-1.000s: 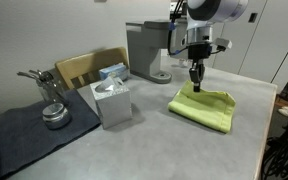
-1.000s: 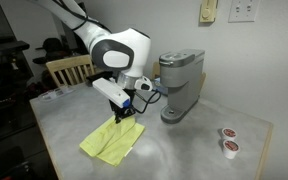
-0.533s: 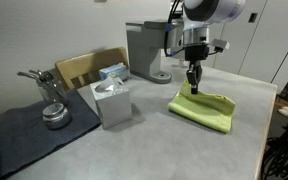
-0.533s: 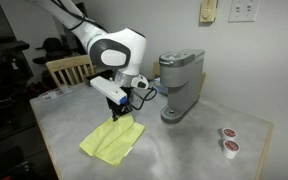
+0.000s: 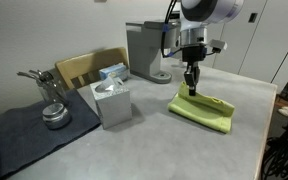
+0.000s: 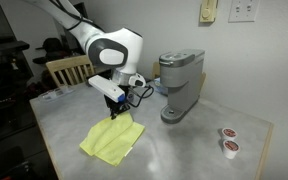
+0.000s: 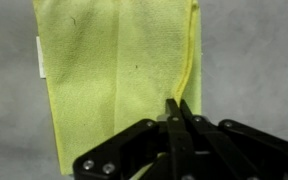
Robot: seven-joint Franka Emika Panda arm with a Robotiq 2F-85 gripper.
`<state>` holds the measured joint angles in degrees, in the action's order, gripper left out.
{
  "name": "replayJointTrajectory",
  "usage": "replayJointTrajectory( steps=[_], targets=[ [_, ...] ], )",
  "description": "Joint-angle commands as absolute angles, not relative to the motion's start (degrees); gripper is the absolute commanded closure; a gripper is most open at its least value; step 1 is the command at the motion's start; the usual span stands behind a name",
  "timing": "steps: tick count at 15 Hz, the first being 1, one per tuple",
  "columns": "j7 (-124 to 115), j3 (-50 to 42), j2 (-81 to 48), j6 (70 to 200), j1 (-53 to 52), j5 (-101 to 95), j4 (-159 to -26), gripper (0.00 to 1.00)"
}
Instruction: Unfold the towel once
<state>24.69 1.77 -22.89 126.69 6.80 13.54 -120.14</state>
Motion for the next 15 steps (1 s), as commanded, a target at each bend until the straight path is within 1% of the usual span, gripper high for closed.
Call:
replayJointTrajectory(
  steps=[1,15],
  targets=[
    [22.99,2.34,-22.37,126.43,6.44,12.86,-120.14,0.99],
    [19.17,3.34,-22.81,126.98,3.77,12.69,-119.7,0.99]
  ],
)
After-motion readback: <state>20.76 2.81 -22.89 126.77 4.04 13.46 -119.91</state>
